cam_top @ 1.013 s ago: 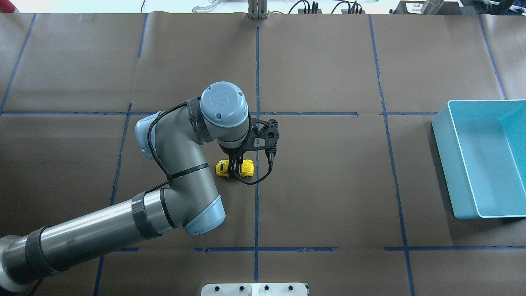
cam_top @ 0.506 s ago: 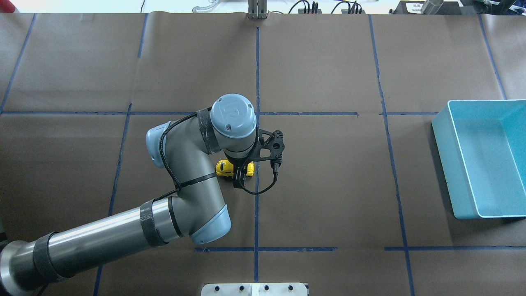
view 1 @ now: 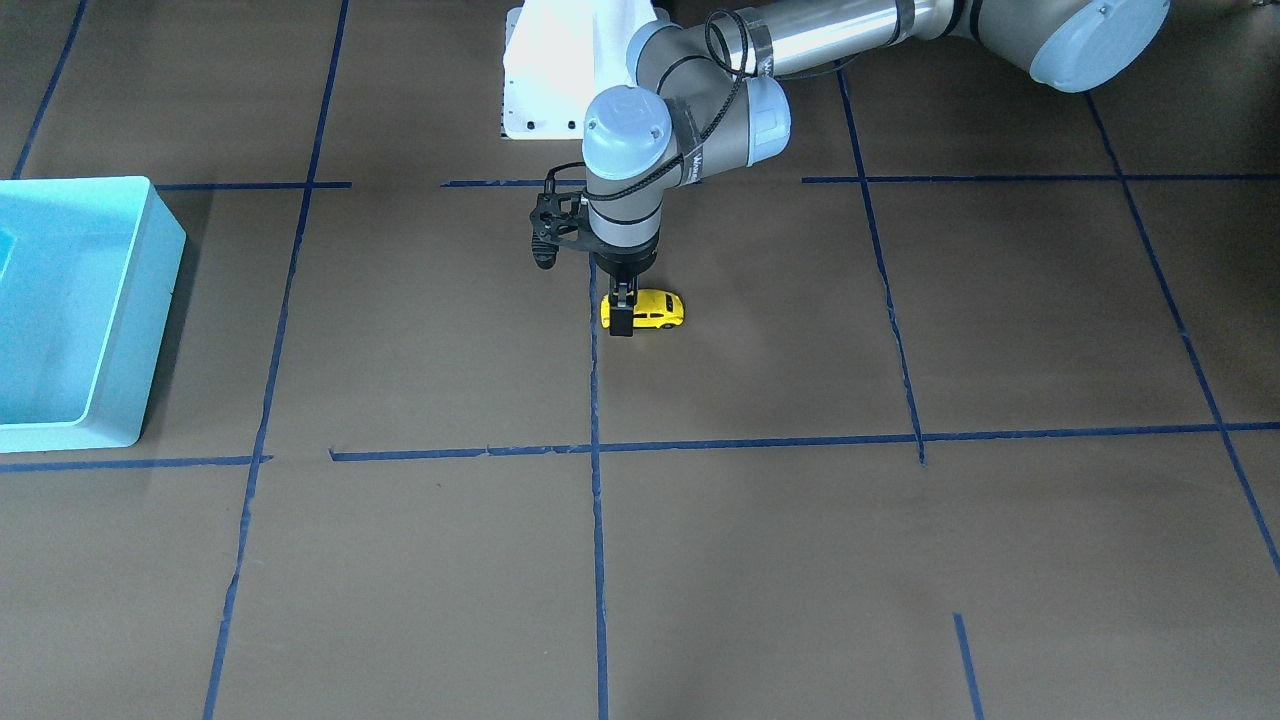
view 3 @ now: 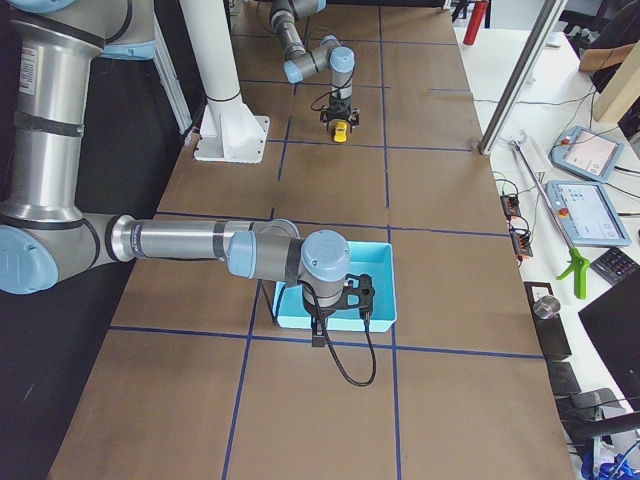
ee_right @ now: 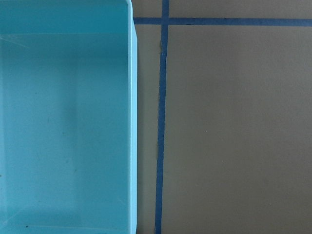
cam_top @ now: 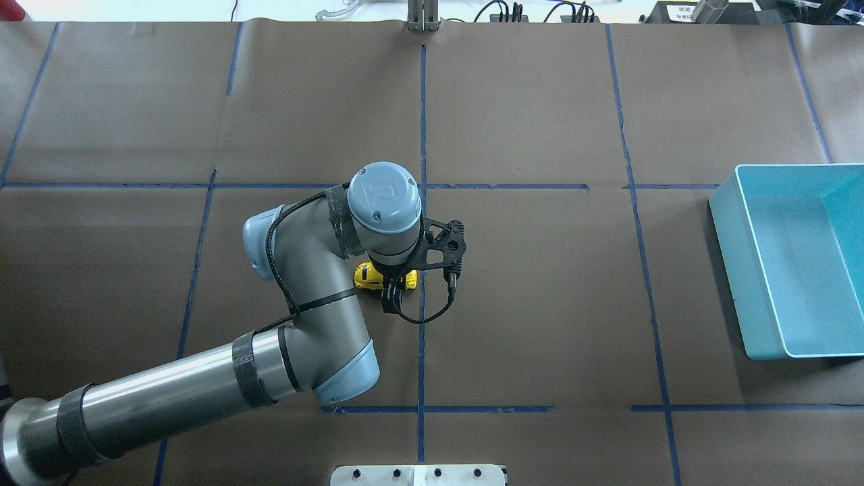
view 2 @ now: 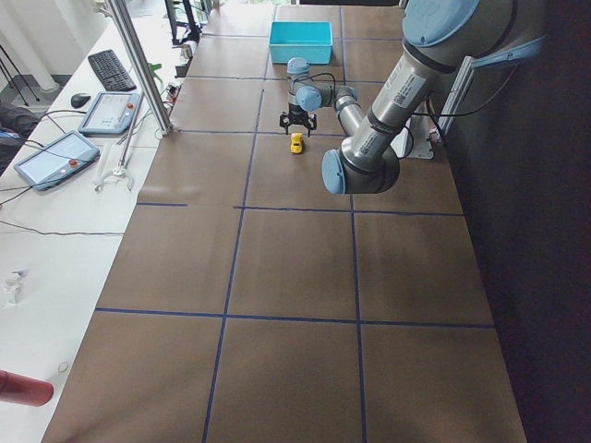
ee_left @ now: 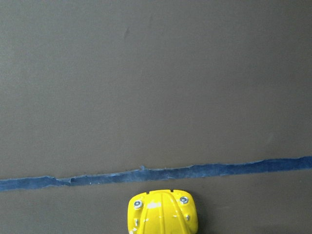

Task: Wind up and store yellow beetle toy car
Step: 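Close the left gripper on the car and press it down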

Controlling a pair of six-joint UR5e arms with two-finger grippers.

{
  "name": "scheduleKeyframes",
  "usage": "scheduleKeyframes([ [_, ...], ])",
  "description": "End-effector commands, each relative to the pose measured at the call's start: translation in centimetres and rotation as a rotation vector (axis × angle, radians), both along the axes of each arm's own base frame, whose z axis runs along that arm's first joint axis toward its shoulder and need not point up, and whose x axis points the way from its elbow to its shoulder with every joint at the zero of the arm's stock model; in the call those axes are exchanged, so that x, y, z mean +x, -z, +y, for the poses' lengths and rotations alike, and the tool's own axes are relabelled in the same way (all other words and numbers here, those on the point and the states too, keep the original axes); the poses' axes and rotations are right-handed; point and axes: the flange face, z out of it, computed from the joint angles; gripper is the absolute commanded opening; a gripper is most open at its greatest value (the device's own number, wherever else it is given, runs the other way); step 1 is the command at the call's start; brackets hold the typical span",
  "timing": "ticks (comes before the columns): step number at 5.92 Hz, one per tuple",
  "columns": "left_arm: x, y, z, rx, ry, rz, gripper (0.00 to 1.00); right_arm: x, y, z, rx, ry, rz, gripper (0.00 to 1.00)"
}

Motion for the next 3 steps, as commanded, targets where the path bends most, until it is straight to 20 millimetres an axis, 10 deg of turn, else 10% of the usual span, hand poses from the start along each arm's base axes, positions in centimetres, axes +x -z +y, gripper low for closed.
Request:
scheduleKeyframes([
  [1, 0.46, -0.63, -0.20, -0.016, 0.017, 0.010, 1.00, -0.04, -0.03, 0.07, 0.002, 0.004, -0.002, 1.00],
  [3, 0.56, -0.82, -0.12, -0.018, 0.017, 0.007, 0.97, 0.01, -0.18, 0.10, 0.000, 0.003, -0.002, 1.00],
])
